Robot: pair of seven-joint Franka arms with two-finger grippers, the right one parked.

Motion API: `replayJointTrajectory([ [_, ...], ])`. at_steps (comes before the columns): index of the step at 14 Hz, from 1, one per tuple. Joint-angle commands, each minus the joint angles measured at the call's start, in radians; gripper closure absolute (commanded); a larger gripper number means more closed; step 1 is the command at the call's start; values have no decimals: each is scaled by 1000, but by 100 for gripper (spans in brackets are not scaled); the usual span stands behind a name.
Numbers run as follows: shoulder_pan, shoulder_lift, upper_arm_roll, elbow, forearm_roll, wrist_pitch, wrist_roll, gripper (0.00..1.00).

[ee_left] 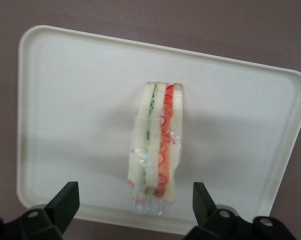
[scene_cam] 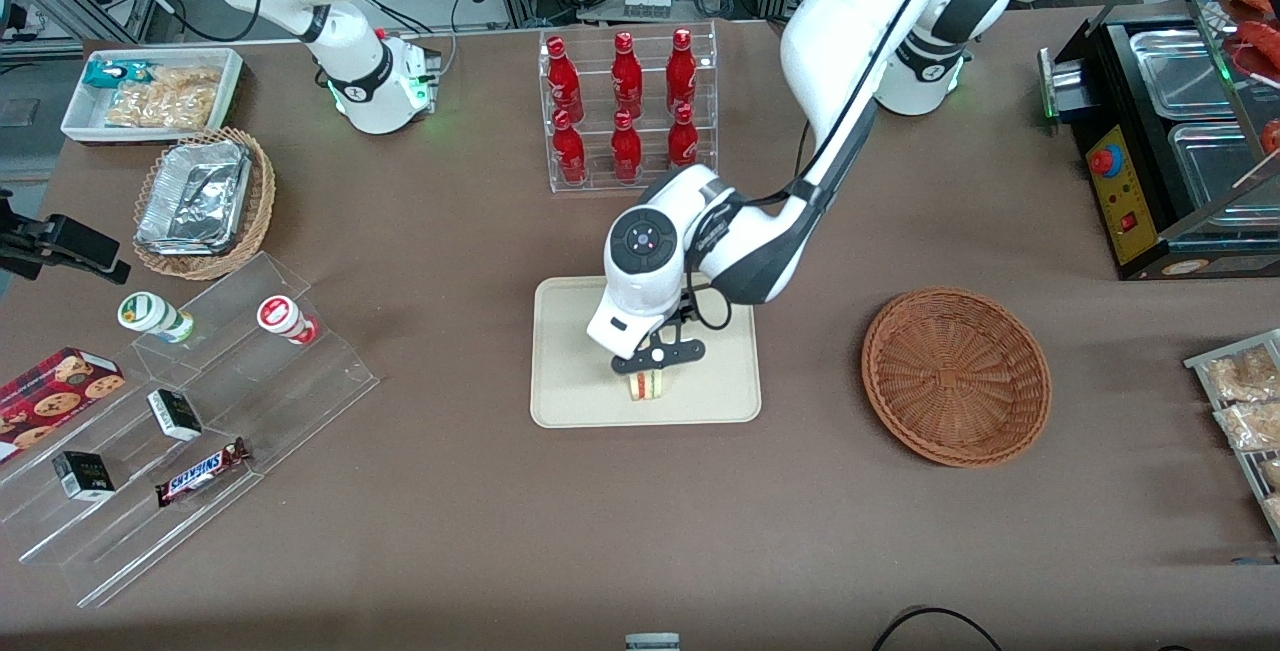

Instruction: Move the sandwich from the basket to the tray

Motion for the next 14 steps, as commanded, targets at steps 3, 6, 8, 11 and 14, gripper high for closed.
replayJointTrajectory([
  [3, 7, -182, 58, -53, 58, -212, -27, 0],
  [6, 98, -253, 58, -146, 58, -232, -6, 0],
  [8, 161, -293, 56, -178, 55, -240, 54, 0],
  [11, 253, -371, 56, -264, 23, -267, 231, 0],
  [14, 339, -475, 56, -367, 17, -267, 370, 0],
])
